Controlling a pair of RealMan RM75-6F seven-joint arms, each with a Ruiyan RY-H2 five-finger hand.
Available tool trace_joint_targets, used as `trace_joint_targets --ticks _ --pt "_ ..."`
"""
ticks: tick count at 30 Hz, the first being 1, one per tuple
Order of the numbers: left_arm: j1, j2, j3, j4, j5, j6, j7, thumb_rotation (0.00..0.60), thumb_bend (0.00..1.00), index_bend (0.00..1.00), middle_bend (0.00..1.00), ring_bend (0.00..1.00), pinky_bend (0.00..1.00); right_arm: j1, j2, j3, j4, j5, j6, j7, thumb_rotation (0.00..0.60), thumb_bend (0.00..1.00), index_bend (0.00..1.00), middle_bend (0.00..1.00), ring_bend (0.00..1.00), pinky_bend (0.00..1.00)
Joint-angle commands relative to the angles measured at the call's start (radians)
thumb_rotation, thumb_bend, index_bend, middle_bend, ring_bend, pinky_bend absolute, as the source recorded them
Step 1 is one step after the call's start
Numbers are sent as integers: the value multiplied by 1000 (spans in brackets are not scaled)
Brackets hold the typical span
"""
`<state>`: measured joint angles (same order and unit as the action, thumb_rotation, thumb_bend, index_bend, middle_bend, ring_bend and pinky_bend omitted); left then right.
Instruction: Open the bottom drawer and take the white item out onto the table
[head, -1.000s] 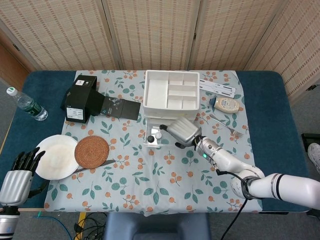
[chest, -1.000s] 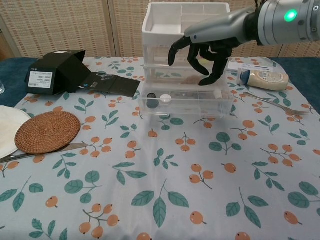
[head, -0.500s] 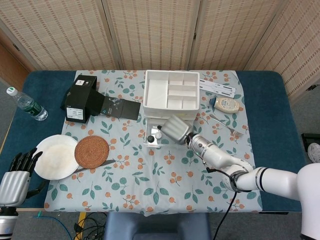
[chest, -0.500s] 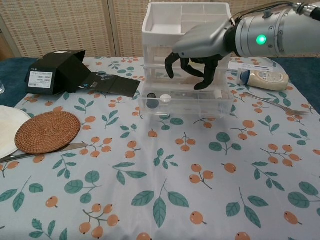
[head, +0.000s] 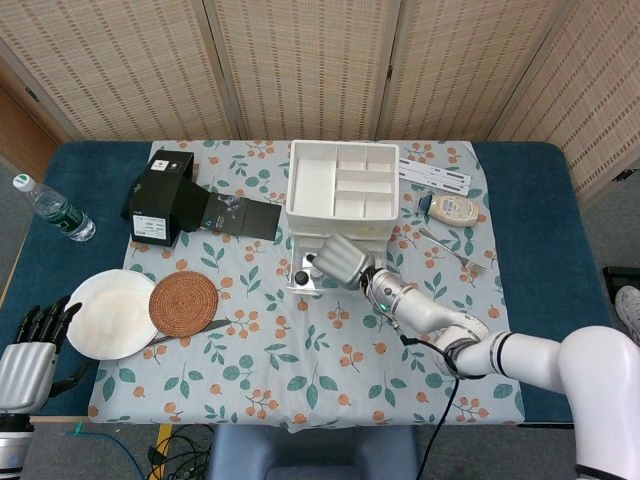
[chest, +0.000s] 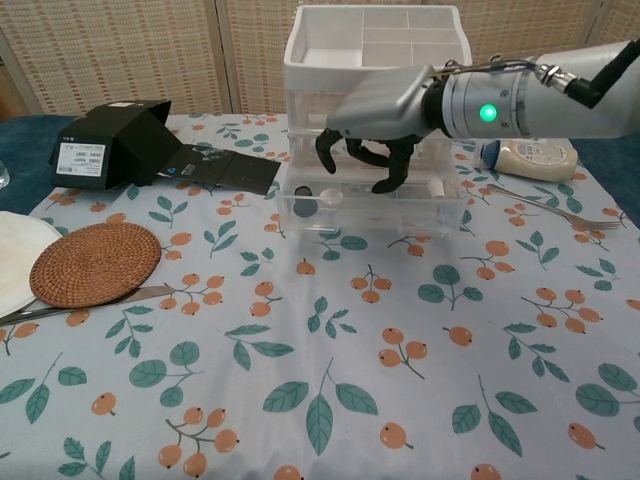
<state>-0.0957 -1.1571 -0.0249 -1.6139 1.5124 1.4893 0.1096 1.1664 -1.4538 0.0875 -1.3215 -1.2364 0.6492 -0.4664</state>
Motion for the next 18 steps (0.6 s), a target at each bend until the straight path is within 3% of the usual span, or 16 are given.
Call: trace_joint_targets --ticks 1,18 --pt "0 0 0 -1 0 0 1 600 255 98 72 101 63 -3 -17 -1 19 -18 4 19 600 308 323 741 945 1000" --pt "2 5 -2 -12 -2 0 11 600 255 98 72 101 63 -5 -109 5 156 -105 7 146 600 332 323 757 961 1000"
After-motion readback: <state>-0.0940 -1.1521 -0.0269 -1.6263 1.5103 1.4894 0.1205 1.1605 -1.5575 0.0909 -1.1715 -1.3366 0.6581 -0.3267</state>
